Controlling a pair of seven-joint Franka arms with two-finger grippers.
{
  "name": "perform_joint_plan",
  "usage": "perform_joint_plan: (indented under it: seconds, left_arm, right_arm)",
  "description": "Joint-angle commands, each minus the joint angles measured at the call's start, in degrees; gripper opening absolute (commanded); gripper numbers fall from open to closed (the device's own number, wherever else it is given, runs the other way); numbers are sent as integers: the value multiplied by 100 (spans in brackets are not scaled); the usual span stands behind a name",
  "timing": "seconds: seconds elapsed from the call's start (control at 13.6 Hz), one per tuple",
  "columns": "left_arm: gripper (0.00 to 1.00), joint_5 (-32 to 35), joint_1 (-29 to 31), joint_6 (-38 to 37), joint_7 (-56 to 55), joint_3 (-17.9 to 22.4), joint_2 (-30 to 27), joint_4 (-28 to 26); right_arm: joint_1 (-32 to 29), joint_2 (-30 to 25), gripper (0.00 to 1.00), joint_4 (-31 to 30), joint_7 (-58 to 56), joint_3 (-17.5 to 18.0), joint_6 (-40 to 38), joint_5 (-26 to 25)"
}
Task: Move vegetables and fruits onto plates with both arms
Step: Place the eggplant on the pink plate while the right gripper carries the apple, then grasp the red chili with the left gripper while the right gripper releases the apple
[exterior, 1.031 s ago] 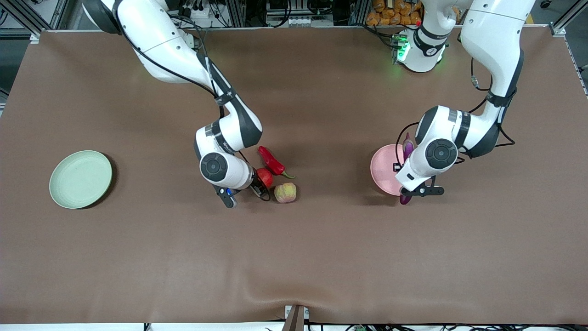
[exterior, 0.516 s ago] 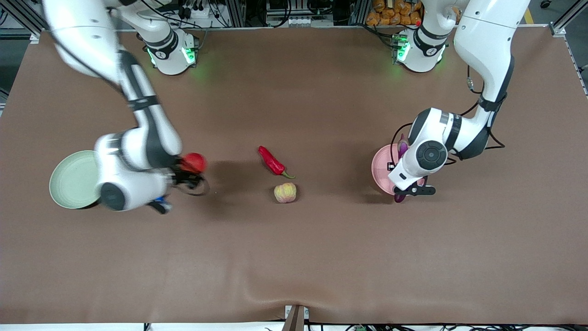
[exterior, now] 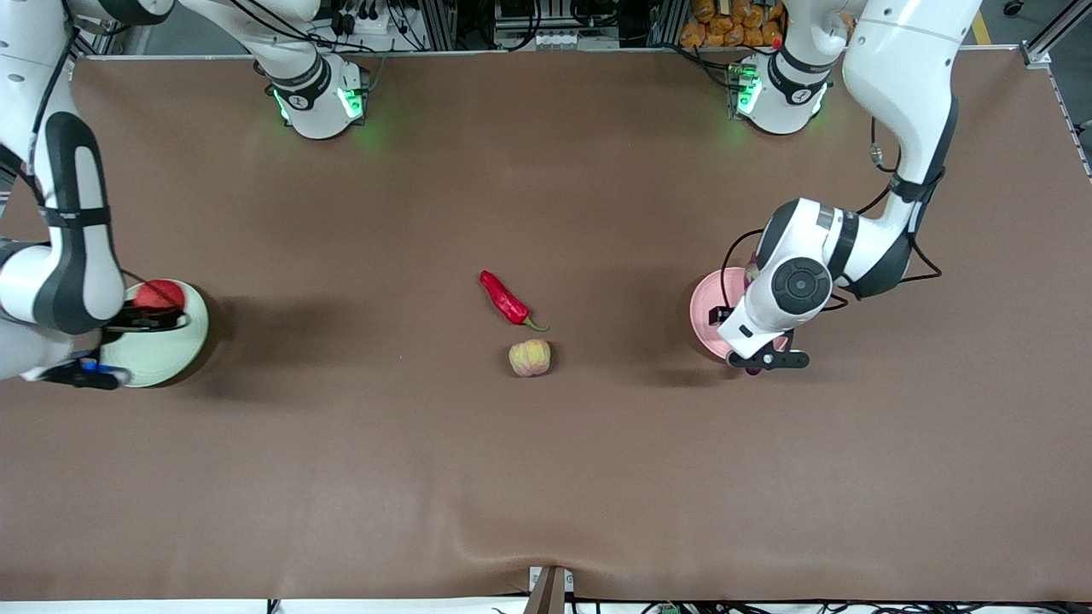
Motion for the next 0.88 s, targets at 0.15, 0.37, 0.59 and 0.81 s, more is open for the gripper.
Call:
perform_joint_plan:
  seconds: [0.15,0.37,0.59,0.81]
  left_arm:
    - [100,-407,-767,-1198,-1700,-84,65,1274]
    - [100,-707,-1505,-1199,-3185,-84,582,1985]
    - [100,-725,-2077,-1129,-4426,-84,1355,2908]
    - [100,-725,-2710,-263,-5568,-66,1989,3438]
  right_arm:
    - [-291,401,98,144,-678,27,950,-191]
    - [-91,331,100,179,-627,45,102,220]
    - [-63,305,100,215,-627,27,-288,758]
    - [15,235,100,215,-128,36,-551,986]
